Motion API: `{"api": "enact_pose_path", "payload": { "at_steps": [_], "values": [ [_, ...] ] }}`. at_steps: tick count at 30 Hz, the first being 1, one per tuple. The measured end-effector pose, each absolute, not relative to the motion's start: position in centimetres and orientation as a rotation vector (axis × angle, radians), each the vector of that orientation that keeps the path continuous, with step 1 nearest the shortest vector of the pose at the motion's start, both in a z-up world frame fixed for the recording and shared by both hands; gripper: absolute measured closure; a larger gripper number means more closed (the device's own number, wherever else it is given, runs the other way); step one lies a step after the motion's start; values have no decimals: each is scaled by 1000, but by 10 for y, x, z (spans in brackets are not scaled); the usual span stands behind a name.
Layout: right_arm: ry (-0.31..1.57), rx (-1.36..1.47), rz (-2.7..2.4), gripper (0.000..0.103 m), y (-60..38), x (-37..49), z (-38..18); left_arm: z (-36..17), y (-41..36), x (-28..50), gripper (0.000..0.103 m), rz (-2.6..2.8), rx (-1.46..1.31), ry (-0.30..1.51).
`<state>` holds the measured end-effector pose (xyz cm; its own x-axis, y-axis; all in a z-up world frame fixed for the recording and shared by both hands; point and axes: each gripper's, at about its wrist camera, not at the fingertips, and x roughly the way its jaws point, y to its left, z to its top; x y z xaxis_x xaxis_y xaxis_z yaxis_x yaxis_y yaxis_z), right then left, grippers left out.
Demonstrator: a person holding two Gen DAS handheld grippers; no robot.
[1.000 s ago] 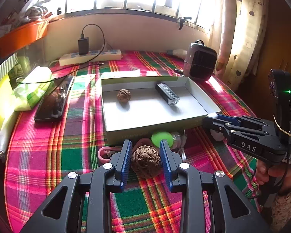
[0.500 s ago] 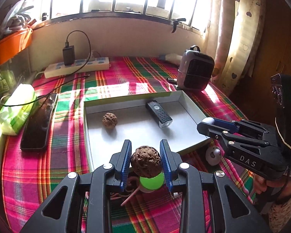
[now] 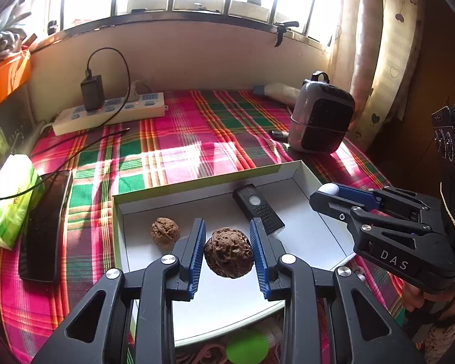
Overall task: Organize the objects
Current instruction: 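Carry the walnut with the left tool while the right tool carries the knob into the tray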
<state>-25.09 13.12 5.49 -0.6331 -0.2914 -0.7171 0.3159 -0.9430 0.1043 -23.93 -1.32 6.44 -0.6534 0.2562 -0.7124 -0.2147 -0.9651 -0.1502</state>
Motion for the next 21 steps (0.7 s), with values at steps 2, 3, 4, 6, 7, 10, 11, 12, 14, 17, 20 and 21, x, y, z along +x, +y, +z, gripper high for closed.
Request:
{"api": "enact_pose_path", "payload": {
  "at_steps": [2,3,4,6,7,10,11,12,14,17,20,21],
  "values": [
    [47,1132,-2568,77,129,-258,53,61,-12,-248,75,2633,-1161,-81],
    [50,1137,-2567,76,128,-262,51,59,-11,-253,75,2632,-1173,-83],
    [53,1146,-2568,76,128,-266,49,57,-10,-257,75,2626,-1182,-81],
    [52,1163,-2567,77,127,-274,46,54,-9,-265,75,2626,-1197,-82],
    [50,1173,-2567,76,127,-277,44,52,-8,-269,75,2624,-1209,-82],
    [53,1194,-2563,76,126,-286,40,46,-6,-279,75,2623,-1235,-73],
    [52,1201,-2560,77,125,-289,38,45,-5,-282,75,2618,-1238,-66],
    [52,1208,-2556,77,125,-291,37,43,-4,-284,75,2617,-1241,-56],
    [52,1215,-2553,77,123,-295,35,40,-3,-289,75,2614,-1249,-47],
    [48,1226,-2547,77,122,-299,31,36,-2,-296,75,2611,-1264,-54],
    [49,1238,-2542,77,121,-303,28,33,-1,-300,75,2609,-1272,-48],
    [48,1241,-2542,77,121,-304,27,32,-1,-301,75,2610,-1275,-45]
  ]
}}
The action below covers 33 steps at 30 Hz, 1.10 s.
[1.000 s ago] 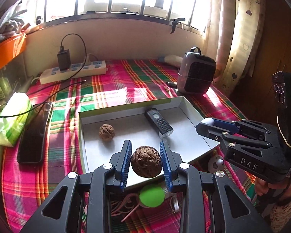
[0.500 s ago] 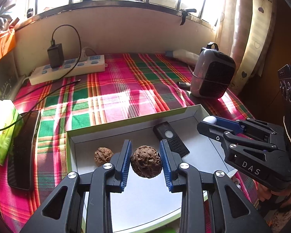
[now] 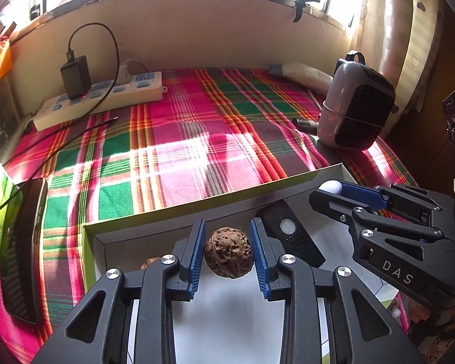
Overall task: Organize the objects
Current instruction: 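Carry the walnut with the left tool while the right tool carries the knob into the tray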
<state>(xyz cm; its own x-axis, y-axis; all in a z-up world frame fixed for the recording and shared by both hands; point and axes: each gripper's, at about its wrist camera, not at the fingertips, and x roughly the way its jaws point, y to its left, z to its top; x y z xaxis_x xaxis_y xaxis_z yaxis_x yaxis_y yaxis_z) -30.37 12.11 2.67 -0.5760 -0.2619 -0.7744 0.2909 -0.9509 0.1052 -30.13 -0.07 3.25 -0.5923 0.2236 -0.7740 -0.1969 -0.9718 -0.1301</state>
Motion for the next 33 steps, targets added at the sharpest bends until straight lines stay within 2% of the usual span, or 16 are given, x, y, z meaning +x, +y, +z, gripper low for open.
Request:
{"api": "enact_pose_path", "payload": {
  "at_steps": [33],
  "values": [
    [61,1311,-2522,76,119,-316,15,17,2,-317,75,2598,-1378,9]
  ]
}}
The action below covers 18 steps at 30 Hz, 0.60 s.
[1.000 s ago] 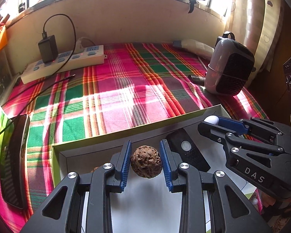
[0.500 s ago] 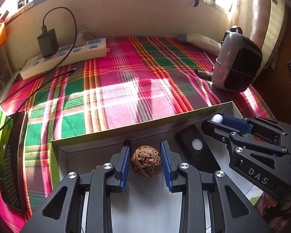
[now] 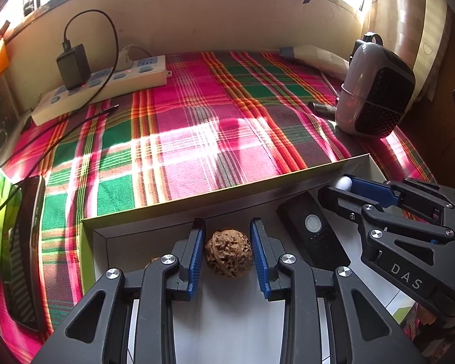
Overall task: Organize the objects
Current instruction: 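Carry the walnut with the left tool while the right tool carries the knob into the tray, then open the left tool to drop the walnut while the right tool releases the knob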
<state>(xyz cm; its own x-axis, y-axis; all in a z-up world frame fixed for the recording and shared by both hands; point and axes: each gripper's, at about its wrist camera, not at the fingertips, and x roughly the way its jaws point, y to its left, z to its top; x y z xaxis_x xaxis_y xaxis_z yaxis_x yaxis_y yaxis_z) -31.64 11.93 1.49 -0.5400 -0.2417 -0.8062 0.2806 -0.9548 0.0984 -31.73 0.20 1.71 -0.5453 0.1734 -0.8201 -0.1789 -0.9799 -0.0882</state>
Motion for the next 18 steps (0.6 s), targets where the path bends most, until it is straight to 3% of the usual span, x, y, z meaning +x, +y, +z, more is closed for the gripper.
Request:
{"api": "enact_pose_path", "payload": {
  "at_steps": [12,16,18],
  "values": [
    [60,1314,-2539,76,118,-315,17,17,-1,-316,69,2601,-1390,-12],
    [45,1306,-2544,62,119,-312,20,19,-2,-315,66,2606,-1392,-17],
    [43,1303,-2548,61,120,-311,22,21,-3,-312,66,2612,-1388,-24]
  ]
}}
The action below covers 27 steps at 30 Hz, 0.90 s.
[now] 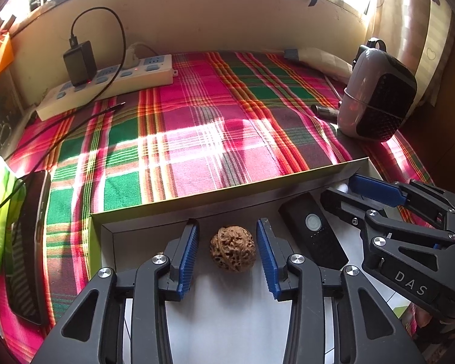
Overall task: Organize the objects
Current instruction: 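Open the left tool to drop the walnut while the right tool releases the knob, then lift both open tools away from the tray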
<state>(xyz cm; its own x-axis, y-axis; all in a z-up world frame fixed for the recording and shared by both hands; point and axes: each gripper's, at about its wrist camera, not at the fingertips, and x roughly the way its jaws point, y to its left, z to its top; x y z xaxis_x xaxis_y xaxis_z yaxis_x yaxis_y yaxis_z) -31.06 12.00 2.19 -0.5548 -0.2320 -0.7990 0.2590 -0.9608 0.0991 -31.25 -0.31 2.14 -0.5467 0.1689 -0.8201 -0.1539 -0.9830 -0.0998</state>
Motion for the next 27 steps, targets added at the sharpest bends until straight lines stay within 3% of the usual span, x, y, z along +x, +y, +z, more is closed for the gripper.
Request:
{"api": "enact_pose_path", "payload": {
  "at_steps": [27],
  "values": [
    [-37,1226,-2595,61,128,-261,44,54,-21,-254,65,2681,-1276,-74]
  ]
}}
